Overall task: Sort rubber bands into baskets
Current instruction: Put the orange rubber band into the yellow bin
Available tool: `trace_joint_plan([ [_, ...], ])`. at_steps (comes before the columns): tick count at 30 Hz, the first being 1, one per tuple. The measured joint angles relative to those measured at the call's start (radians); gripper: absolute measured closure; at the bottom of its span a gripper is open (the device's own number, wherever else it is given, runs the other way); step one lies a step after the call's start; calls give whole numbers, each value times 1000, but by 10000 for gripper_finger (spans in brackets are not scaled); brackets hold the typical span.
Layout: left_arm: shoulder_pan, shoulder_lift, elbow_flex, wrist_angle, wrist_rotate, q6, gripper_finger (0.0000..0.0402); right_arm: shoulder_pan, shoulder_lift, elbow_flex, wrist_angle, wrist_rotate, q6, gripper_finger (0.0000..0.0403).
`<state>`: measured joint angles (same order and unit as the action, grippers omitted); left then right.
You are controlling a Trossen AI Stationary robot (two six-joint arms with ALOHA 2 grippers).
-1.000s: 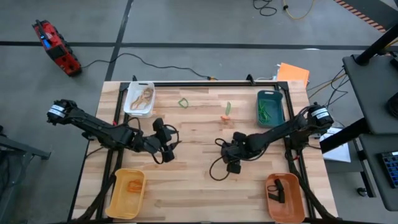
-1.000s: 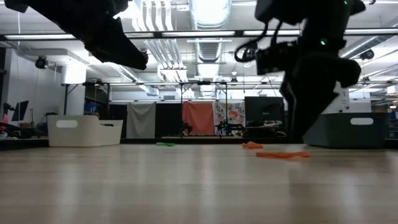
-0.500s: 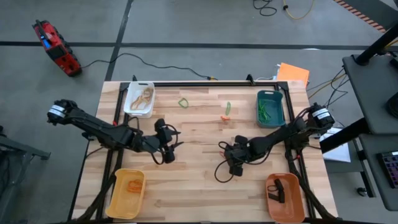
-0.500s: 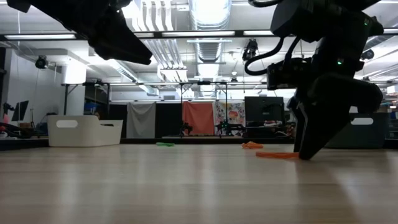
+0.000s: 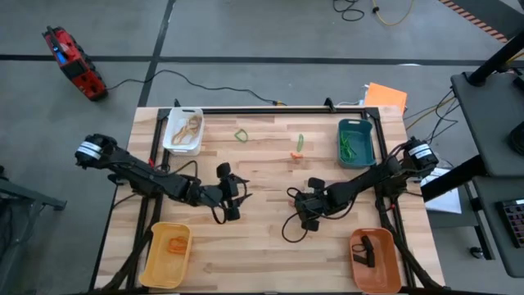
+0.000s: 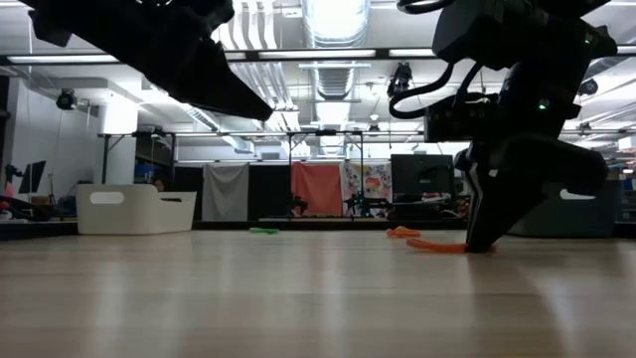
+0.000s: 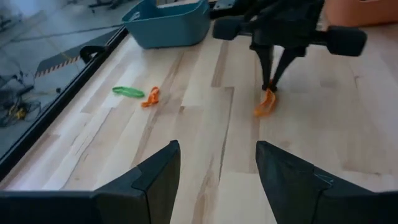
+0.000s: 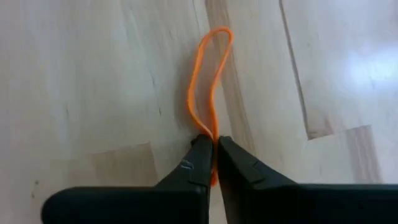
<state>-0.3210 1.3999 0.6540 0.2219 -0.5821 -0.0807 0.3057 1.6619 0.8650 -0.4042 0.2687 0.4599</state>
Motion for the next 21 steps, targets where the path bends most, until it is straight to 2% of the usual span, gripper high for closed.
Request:
trace_joint_plan([
  [3,0,33,0,52,50,38,208,-1,-29,-5,34,30,-31,392],
  [10,0,88,0,207,188,153,208,-2,-65,-3,299,63,-191,393],
  [21,0,82,-2,268,189,177,208,0,-61,-3,684,75,-437,393],
])
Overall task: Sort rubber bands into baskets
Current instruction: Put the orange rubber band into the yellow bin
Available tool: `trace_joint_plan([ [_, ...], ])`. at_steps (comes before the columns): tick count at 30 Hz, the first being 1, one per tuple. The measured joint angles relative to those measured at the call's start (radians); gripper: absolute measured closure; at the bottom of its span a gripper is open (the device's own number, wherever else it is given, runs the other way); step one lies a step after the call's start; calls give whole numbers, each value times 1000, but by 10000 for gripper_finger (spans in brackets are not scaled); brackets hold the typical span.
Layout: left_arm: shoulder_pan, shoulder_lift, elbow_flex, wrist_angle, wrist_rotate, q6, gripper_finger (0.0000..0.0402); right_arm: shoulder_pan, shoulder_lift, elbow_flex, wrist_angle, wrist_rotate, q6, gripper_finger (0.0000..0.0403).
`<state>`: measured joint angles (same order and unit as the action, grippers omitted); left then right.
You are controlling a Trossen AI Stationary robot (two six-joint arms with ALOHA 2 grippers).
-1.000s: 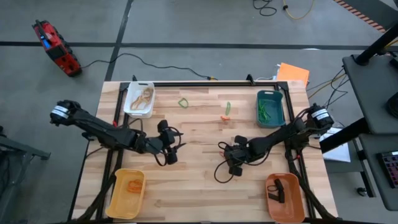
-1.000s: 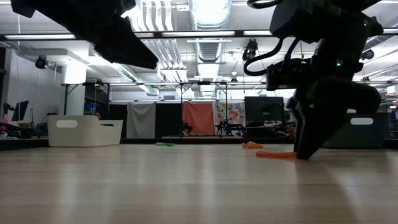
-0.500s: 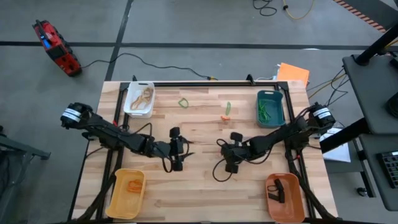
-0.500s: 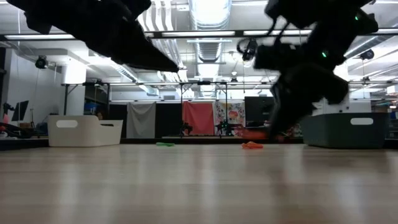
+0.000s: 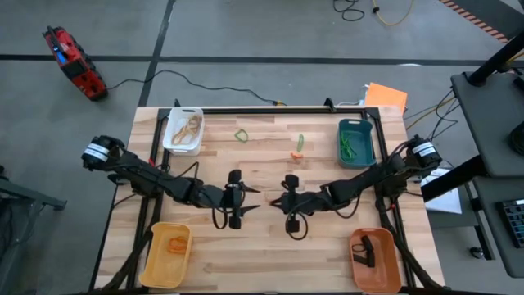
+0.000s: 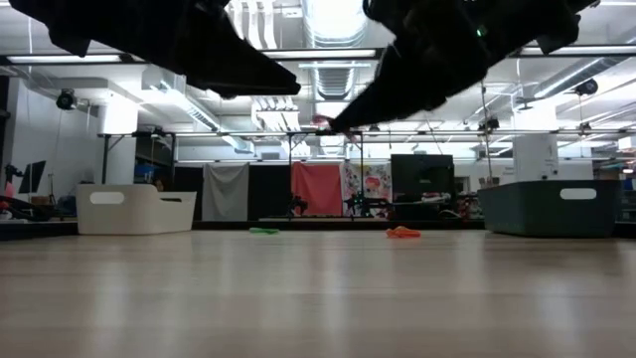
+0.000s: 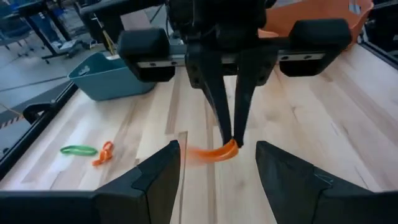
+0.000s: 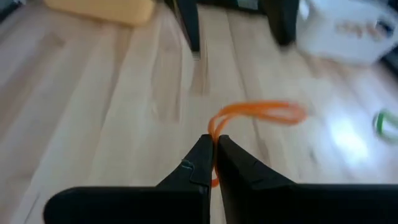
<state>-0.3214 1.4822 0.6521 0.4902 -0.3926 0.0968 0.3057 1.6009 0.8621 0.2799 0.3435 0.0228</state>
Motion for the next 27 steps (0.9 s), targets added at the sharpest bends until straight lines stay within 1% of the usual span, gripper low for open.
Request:
trace_joint_plan([
  [2,0,-1,-10,36,0,-1,208,1,1,0,50,0,-38,393],
  [6,0,-11,-61,174,0,8,208,4,6,0,101,1,-83,393],
  [11,4,-17,-166,373,0,-14,208,11,6,0,151,48,-123,393],
  [16,4,-18,-265,576,-12,-80,208,13,5,0,230,50,-172,394],
  [18,4,-18,-284,615,-13,-91,208,13,5,0,266,51,-206,394],
  [22,4,-15,-292,625,-3,-106,208,13,5,1,343,50,-282,394],
  [27,4,-15,-265,625,91,-85,208,11,5,1,399,49,-349,394],
])
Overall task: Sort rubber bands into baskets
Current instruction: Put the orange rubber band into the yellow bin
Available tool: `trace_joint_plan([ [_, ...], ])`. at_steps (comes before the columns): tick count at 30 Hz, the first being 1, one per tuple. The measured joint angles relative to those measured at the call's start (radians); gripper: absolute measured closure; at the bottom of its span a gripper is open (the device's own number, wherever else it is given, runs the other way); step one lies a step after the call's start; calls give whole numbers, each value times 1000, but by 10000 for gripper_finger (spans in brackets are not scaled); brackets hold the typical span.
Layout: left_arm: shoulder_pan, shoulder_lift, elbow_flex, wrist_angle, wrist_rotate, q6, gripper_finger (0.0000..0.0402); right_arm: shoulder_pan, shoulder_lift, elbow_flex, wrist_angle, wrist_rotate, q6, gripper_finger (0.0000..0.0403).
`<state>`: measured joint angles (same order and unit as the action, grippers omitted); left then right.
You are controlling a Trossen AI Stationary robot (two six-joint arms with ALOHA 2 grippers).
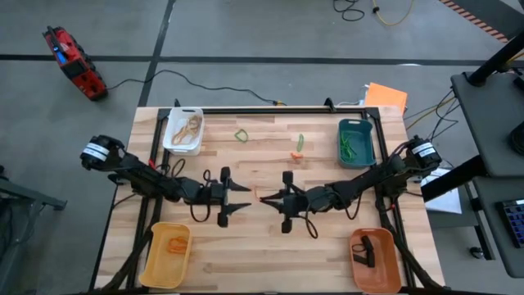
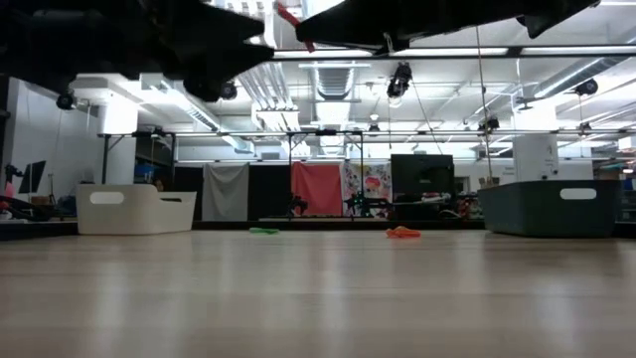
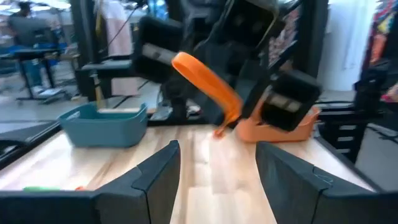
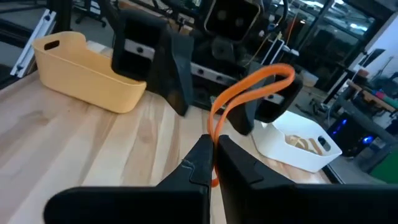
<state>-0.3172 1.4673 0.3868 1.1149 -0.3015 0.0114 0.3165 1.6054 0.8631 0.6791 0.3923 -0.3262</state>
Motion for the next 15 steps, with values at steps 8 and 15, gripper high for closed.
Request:
trace_joint_plan([
  [8,1,34,64,0,6,25,208,0,0,0,15,-14,-48,394],
  [15,2,120,152,0,6,67,208,-1,0,0,14,-29,-53,394],
])
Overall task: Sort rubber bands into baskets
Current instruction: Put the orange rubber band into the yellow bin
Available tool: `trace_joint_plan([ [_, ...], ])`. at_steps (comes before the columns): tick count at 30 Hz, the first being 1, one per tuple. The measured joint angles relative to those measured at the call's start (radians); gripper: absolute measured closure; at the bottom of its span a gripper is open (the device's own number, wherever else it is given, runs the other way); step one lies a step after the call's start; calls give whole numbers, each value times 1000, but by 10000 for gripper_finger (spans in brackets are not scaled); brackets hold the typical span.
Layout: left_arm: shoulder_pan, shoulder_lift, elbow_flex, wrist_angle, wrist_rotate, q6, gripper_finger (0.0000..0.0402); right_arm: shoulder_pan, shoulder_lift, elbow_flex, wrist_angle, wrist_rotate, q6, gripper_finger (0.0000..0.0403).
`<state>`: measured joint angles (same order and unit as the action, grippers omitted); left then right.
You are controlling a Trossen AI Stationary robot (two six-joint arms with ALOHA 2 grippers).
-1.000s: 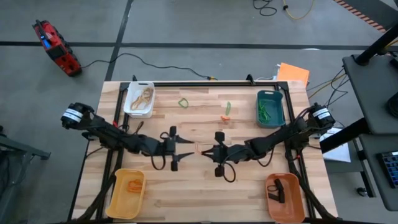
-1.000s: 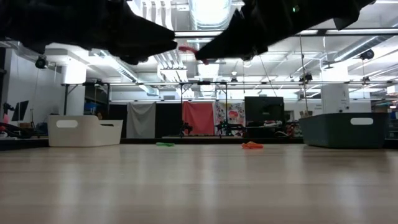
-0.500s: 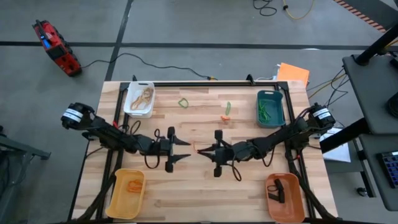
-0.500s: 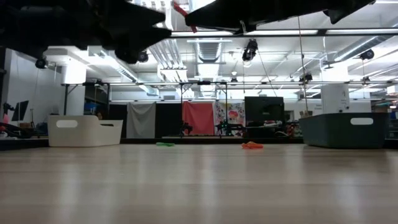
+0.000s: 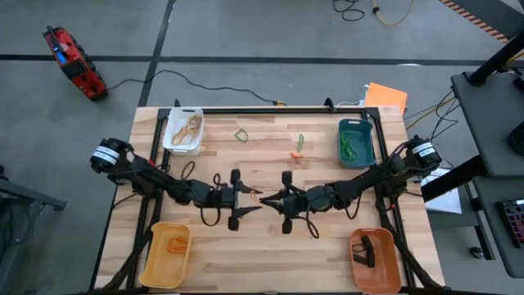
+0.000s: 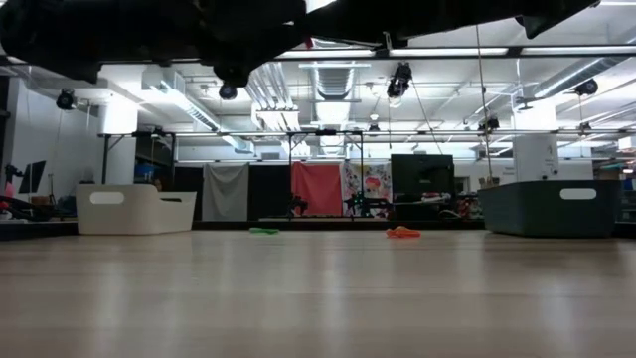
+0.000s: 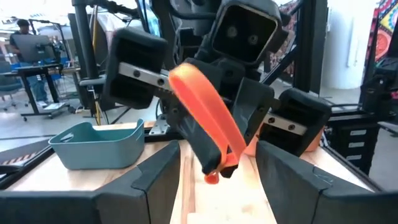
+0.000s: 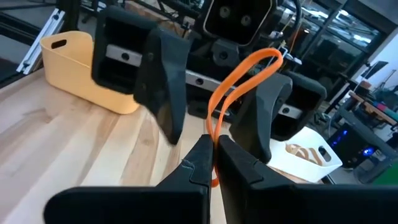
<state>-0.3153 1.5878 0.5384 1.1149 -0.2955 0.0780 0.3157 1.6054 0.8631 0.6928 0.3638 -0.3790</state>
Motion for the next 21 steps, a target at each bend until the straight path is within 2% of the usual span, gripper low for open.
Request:
trace_joint_plan([
  [4,0,33,25,4,0,19,215,0,0,0,-10,2,5,394],
  [7,1,38,19,21,0,19,245,0,0,0,-17,3,12,394],
  [14,1,7,8,27,0,18,384,0,0,0,-38,4,23,393],
  [21,0,-4,4,-3,-8,-32,400,0,0,0,-55,4,112,361],
])
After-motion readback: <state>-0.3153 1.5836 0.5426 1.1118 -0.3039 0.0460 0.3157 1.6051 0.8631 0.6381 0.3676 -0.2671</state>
